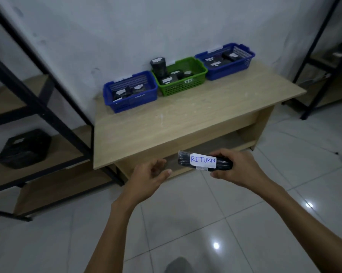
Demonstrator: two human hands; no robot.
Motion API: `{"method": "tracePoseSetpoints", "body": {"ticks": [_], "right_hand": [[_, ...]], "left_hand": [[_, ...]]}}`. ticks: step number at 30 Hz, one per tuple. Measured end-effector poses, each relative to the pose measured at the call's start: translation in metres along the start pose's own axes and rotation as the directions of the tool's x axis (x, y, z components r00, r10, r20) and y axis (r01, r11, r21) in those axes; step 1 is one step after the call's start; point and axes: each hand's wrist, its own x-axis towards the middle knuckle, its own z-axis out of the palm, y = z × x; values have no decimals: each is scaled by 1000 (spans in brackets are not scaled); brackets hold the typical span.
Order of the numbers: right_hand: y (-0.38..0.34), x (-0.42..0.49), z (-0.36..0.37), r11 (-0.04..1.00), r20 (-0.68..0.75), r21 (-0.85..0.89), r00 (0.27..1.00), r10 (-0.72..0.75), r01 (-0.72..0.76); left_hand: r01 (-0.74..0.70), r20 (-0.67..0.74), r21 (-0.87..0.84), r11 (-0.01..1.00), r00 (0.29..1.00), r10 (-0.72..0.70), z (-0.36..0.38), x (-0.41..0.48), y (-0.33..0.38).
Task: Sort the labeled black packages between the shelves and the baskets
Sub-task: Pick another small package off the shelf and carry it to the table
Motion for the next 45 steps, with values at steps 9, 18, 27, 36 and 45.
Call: {"method": "tracePoseSetpoints", "body": {"ticks": [9,18,27,36,45], "right_hand": [[103,115,-77,999,-6,-38,1000,30,-30],[176,261,-164,994,44,-4,993,107,-107],[246,412,-228,999,61,-19,997,44,-43],[312,566,-280,995,266,-54,961,-72,89],[327,688,-299,989,354,-66,930,-98,129]], "left_hand": [[-41,65,87,995,997,36,72,145,55],[-79,169,74,994,983,66,123,339,105],[-46,140,106,993,990,31,158,495,146],[138,-18,65,988,990,-137,195,608,174],[238,-35,-5,971,971,-238,211,696,174]]}}
